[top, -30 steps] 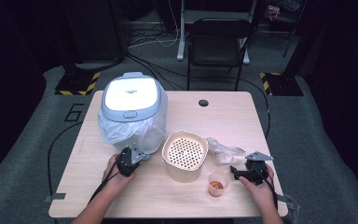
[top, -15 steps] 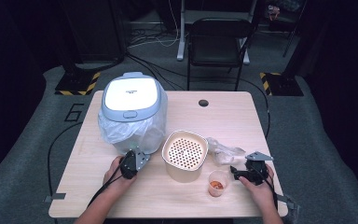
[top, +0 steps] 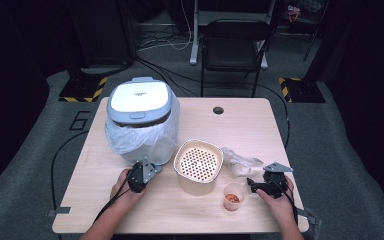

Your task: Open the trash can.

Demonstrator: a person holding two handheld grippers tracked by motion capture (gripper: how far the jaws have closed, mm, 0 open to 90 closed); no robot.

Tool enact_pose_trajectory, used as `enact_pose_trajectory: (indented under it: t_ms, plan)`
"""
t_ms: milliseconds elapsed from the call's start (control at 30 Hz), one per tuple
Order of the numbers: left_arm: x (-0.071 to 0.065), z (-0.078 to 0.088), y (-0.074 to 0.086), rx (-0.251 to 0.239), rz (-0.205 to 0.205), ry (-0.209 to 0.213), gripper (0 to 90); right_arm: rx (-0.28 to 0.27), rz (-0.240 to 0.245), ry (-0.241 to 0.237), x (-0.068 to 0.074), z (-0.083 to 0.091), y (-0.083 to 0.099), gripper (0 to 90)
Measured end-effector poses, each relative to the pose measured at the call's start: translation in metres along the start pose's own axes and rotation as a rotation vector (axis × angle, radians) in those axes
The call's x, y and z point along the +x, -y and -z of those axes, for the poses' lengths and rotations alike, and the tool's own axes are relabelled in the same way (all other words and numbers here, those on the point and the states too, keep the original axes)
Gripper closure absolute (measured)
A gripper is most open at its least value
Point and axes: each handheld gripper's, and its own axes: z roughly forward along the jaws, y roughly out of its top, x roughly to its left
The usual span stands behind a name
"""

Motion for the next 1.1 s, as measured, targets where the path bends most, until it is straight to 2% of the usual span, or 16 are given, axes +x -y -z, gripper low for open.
enact_pose_trajectory:
  t_ms: [167, 200, 267, 333, 400, 467, 600, 633, 667, 800, 933, 967, 1100]
  plan:
    - [-0.003, -0.004, 0.003, 0.014, -0.009, 0.001, 90.0, 0.0, 0.0, 0.0, 0.0, 0.0, 0.0, 14.3]
    - [-0.005, -0.005, 0.004, 0.003, -0.012, -0.014, 90.0, 0.0, 0.0, 0.0, 0.0, 0.0, 0.0, 14.3]
    - [-0.006, -0.004, 0.005, 0.006, -0.016, -0.017, 90.0, 0.0, 0.0, 0.0, 0.0, 0.0, 0.0, 14.3]
    - [-0.007, -0.005, 0.008, -0.016, 0.004, -0.031, 90.0, 0.0, -0.001, 0.0, 0.0, 0.0, 0.0, 14.3]
    - [-0.007, -0.005, 0.009, -0.021, 0.002, -0.024, 90.0, 0.0, 0.0, 0.0, 0.0, 0.0, 0.0, 14.4]
    - [-0.009, -0.005, 0.011, -0.038, 0.007, -0.04, 90.0, 0.0, 0.0, 0.0, 0.0, 0.0, 0.0, 14.3]
    - [-0.008, -0.004, 0.015, -0.063, 0.033, -0.038, 90.0, 0.0, 0.0, 0.0, 0.0, 0.0, 0.0, 14.5]
    - [-0.008, -0.005, 0.017, -0.08, 0.055, -0.038, 90.0, 0.0, 0.001, -0.001, 0.0, 0.0, 0.0, 14.5]
    - [-0.008, -0.004, 0.016, -0.074, 0.054, -0.028, 90.0, 0.0, 0.0, -0.001, 0.0, 0.0, 0.0, 14.5]
    - [-0.011, -0.004, 0.016, -0.081, 0.042, -0.056, 90.0, -0.004, 0.006, -0.003, 0.0, 0.0, 0.0, 15.9]
    - [-0.013, -0.004, 0.016, -0.079, 0.038, -0.058, 90.0, -0.009, 0.007, -0.014, 0.001, 0.001, 0.0, 18.7]
    - [-0.012, -0.004, 0.016, -0.08, 0.04, -0.057, 90.0, -0.01, 0.018, -0.016, 0.0, 0.002, 0.0, 21.8]
    - [-0.012, -0.004, 0.016, -0.08, 0.042, -0.054, 90.0, 0.011, 0.016, -0.022, 0.0, 0.006, -0.003, 24.4]
